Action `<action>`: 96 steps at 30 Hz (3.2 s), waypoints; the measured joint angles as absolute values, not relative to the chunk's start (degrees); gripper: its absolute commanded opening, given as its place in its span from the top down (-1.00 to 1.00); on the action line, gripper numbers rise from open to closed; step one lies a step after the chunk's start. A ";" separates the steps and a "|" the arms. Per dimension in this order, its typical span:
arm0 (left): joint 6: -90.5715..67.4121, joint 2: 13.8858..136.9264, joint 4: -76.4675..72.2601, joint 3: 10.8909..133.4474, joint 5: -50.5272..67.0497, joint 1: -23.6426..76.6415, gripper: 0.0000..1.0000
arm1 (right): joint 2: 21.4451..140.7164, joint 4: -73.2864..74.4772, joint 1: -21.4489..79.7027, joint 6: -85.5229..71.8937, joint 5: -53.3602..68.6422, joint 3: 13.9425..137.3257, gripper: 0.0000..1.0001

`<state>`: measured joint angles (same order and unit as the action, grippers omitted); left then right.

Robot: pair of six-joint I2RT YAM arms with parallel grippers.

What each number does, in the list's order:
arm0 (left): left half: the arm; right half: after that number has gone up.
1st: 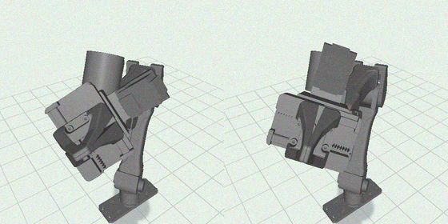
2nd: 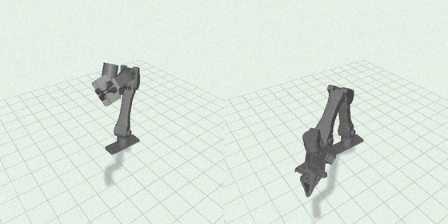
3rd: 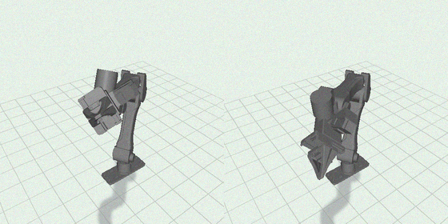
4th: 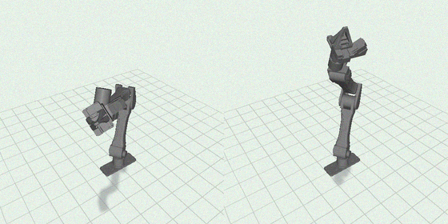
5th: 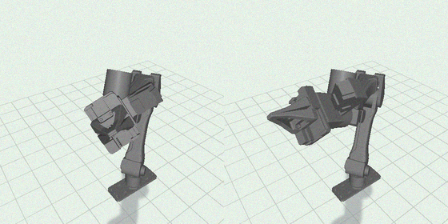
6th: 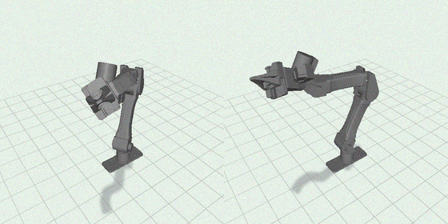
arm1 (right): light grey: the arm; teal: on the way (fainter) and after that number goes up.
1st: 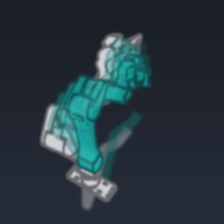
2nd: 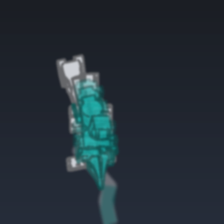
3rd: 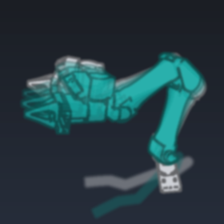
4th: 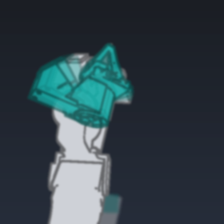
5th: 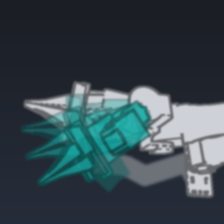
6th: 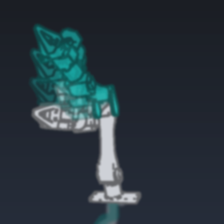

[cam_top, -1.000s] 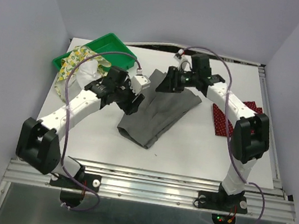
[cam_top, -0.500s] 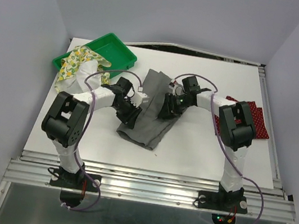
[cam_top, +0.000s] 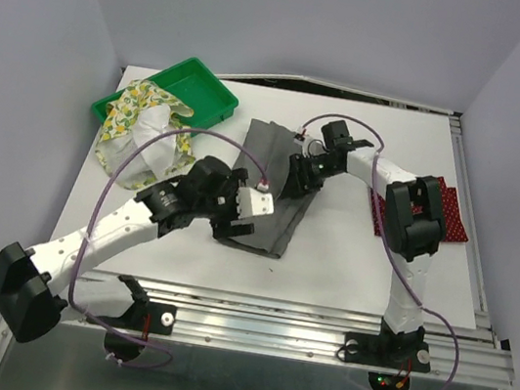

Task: Fold and stack the skirts
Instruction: Fold the skirt

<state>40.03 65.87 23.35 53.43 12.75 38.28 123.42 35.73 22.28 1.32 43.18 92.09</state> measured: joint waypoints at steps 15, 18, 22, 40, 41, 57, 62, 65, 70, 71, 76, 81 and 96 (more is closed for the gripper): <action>62.96 65.06 -0.89 22.63 -12.99 57.06 -0.97 | 116.66 35.73 27.22 0.47 51.72 91.13 -0.08; 66.98 67.83 -9.74 20.32 -16.75 57.36 -0.86 | 119.28 35.44 28.67 0.89 51.99 89.86 -0.04; 70.04 71.57 -17.06 19.22 -18.57 57.43 -0.66 | 125.21 35.38 28.88 1.63 51.66 87.85 0.04; 66.54 67.24 -12.60 20.78 -8.93 57.65 1.00 | 125.78 34.61 28.18 3.25 54.98 86.00 -0.08; 65.73 66.59 -10.83 21.65 -8.34 57.65 1.00 | 125.25 34.81 28.21 3.44 54.52 86.00 -0.09; 49.43 59.86 17.52 38.11 5.85 57.69 1.00 | 123.81 27.68 25.19 -4.97 51.96 104.18 -0.20; 46.09 59.09 21.58 42.26 8.16 57.71 1.00 | 126.19 15.94 25.56 -13.47 56.40 99.48 -0.20; 44.80 59.05 22.76 43.86 8.58 57.71 1.00 | 126.50 9.54 26.81 -18.28 57.98 90.96 -0.18; 42.96 59.07 24.47 45.93 8.54 57.69 1.00 | 126.85 0.80 30.61 -22.74 60.16 78.39 -0.13; 42.72 59.09 24.80 46.78 8.45 57.69 1.00 | 126.85 0.14 31.27 -22.83 60.88 77.32 -0.12; 41.25 60.23 25.32 52.14 7.01 56.75 1.00 | 126.89 -1.58 33.74 -22.22 63.44 75.44 -0.11; 40.88 61.76 24.01 54.94 5.30 54.26 1.00 | 125.91 -1.80 35.92 -22.50 64.16 73.97 -0.13; 40.88 60.66 26.55 52.86 10.11 53.54 1.00 | 121.69 21.76 32.18 -11.79 56.47 96.90 -0.57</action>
<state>40.88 60.66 26.55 52.86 10.11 53.54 121.69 21.76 32.18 -11.79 56.47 96.90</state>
